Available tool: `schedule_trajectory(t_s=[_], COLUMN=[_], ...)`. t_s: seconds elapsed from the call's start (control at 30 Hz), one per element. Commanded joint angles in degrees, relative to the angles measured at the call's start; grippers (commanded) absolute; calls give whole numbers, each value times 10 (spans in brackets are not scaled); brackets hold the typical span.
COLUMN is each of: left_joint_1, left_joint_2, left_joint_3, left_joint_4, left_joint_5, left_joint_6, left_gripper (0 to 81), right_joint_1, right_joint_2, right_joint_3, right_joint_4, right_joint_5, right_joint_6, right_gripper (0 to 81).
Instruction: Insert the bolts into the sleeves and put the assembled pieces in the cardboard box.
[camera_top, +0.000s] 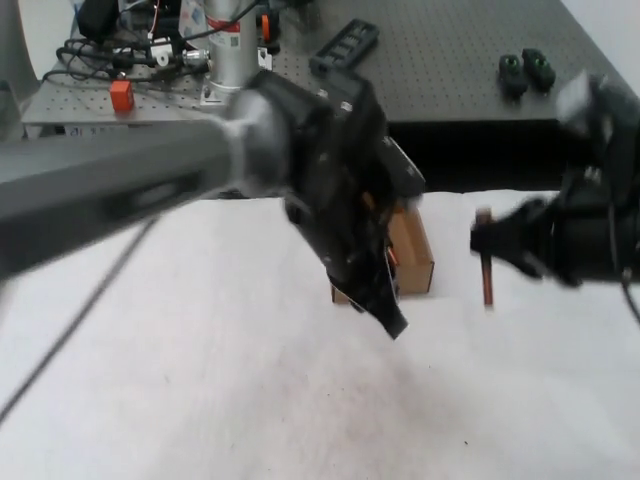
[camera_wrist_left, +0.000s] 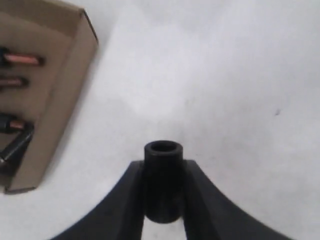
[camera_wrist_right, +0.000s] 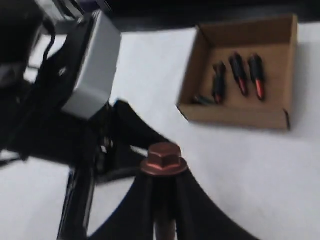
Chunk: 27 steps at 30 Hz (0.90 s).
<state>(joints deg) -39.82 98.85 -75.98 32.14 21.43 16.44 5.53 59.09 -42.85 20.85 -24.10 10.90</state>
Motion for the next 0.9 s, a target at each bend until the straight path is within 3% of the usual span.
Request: schedule_trajectory(t_s=[0.0, 0.13, 0.3, 0.87], left_joint_1=[-4, -9, -9, -9], left_joint_2=[-18, -110, -166, -176], left_joint_3=[69, 207, 293, 304], left_joint_4=[-102, -317, -480, -550], left_joint_5=[60, 143, 145, 121], left_joint_6=[-65, -168, -267, -304], left_gripper=[7, 7, 7, 7], right_joint_1=[2, 32, 70, 80], right_joint_2=[-7, -7, -7, -7], right_joint_3=[-1, -1, -1, -1], right_joint_4=[-91, -156, -185, -186], right_joint_5=[-57, -70, -70, -30], right_joint_6=[59, 76, 94, 92], right_gripper=[16, 16, 16, 16])
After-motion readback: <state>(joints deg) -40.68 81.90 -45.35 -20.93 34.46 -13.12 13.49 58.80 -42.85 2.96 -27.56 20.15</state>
